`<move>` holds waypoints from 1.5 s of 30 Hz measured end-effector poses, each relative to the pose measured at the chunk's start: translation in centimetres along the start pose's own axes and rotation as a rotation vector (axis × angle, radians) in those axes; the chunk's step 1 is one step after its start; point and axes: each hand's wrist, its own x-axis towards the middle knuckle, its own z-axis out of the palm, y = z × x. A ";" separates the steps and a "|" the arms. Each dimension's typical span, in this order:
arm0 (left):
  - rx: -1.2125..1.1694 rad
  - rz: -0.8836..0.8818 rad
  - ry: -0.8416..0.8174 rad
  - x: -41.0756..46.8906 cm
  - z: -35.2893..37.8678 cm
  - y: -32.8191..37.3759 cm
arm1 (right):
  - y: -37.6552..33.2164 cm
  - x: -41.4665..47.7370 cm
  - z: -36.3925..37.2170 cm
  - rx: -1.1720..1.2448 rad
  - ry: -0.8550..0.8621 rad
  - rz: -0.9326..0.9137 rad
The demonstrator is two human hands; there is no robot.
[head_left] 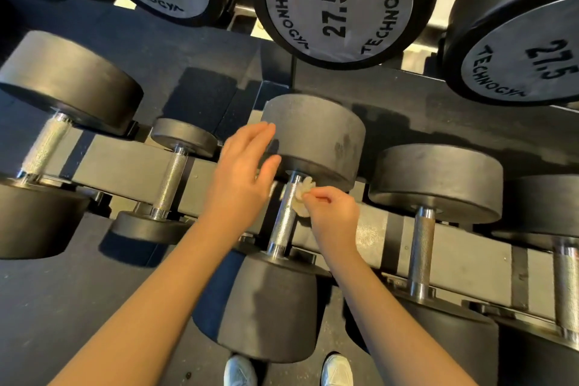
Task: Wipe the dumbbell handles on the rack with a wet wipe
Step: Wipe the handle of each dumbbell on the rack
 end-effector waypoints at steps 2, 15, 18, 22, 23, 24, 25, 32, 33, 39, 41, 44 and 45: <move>0.021 -0.064 -0.131 1.1 0.1 -0.2 | 0.6 0.4 1.5 -0.046 0.014 -0.043; -0.089 -0.160 -0.171 1.0 1.6 -1.4 | 0.8 1.0 2.4 -0.145 0.059 -0.147; -0.091 -0.145 -0.164 1.1 1.7 -1.7 | 1.0 2.1 2.9 -0.165 0.097 -0.160; -0.140 -0.157 -0.173 0.9 1.7 -1.8 | 2.1 -0.9 1.7 -0.372 -0.094 -0.203; -0.155 -0.167 -0.178 0.9 1.7 -1.8 | 1.9 -1.7 1.5 -0.451 -0.158 -0.165; -0.169 -0.179 -0.184 0.7 1.7 -1.7 | 1.9 -2.1 1.4 -0.491 -0.189 -0.139; -0.184 -0.190 -0.187 0.7 1.7 -1.6 | 1.9 -2.1 1.4 -0.494 -0.189 -0.144; -0.231 -0.217 -0.252 0.8 1.1 -1.5 | 0.3 1.7 2.8 -0.184 0.076 -0.140; -0.233 -0.218 -0.257 0.8 1.0 -1.5 | 0.5 1.4 2.8 -0.191 0.064 -0.153; -0.256 -0.228 -0.264 0.6 1.0 -1.5 | 1.8 -2.2 1.4 -0.510 -0.227 -0.166; -0.259 -0.222 -0.276 0.7 0.9 -1.6 | 1.8 -1.3 1.9 -0.493 -0.114 -0.269; -0.266 -0.204 -0.288 0.9 0.8 -2.0 | 0.8 0.6 2.5 -0.259 0.029 -0.225; -0.270 -0.198 -0.289 1.0 0.8 -2.2 | 0.4 1.0 2.6 -0.221 0.039 -0.191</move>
